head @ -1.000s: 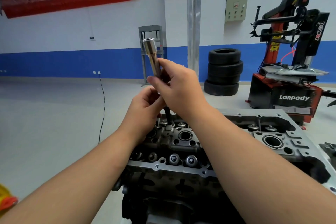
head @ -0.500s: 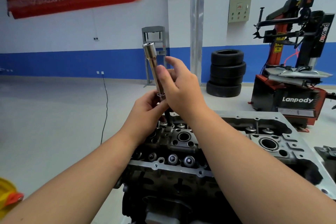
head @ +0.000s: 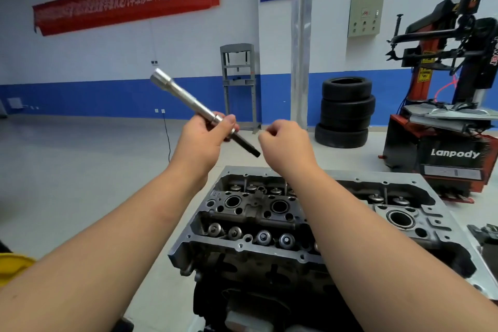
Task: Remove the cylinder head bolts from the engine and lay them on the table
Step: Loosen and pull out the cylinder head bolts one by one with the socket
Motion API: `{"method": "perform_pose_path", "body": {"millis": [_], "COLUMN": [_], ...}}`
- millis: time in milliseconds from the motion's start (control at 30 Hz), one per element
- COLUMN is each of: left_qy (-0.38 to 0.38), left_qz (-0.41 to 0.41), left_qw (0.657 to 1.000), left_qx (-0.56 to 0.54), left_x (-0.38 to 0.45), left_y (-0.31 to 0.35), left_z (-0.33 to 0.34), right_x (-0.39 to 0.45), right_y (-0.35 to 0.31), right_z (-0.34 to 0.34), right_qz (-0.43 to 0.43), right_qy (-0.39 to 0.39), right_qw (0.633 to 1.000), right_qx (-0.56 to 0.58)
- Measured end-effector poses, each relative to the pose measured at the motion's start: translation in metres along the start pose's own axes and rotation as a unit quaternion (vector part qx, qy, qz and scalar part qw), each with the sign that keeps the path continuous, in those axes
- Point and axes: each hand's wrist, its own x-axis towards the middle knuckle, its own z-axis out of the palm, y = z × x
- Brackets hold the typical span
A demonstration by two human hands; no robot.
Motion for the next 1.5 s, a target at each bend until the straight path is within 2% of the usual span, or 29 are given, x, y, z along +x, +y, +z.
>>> {"method": "perform_pose_path", "body": {"millis": [67, 133, 300, 467, 700, 933, 1233, 1400, 1500], "left_qy": [0.039, 0.071, 0.132, 0.118, 0.106, 0.091, 0.082, 0.078, 0.072], "left_qz": [-0.038, -0.079, -0.138, -0.114, -0.111, -0.102, -0.125, -0.126, -0.123], "left_qw": [0.998, 0.994, 0.978, 0.985, 0.988, 0.991, 0.989, 0.989, 0.99], "left_qx": [0.007, -0.01, -0.084, -0.043, -0.03, -0.012, -0.019, -0.02, -0.016], "left_x": [-0.009, -0.021, -0.033, -0.039, -0.042, -0.041, -0.042, -0.041, -0.041], "left_y": [-0.017, -0.037, -0.059, -0.053, -0.051, -0.054, -0.053, -0.053, -0.054], "left_z": [-0.012, -0.019, -0.021, -0.013, -0.013, -0.012, -0.015, -0.014, -0.013], "right_x": [-0.002, -0.006, -0.013, -0.018, -0.026, -0.034, -0.018, -0.007, -0.005], "right_y": [0.002, 0.004, 0.006, 0.005, -0.007, -0.025, -0.038, -0.033, -0.025], "right_z": [0.005, 0.008, 0.013, 0.018, 0.02, 0.016, 0.02, 0.01, 0.004], "right_qz": [0.022, 0.022, -0.024, -0.048, -0.033, -0.032, -0.032, -0.047, -0.041], "right_qy": [-0.109, -0.18, -0.264, -0.27, -0.285, -0.327, -0.362, -0.356, -0.356], "right_qw": [0.984, 0.953, 0.901, 0.884, 0.868, 0.819, 0.784, 0.799, 0.827], "right_qx": [-0.141, -0.242, -0.344, -0.378, -0.405, -0.47, -0.504, -0.482, -0.433]}}
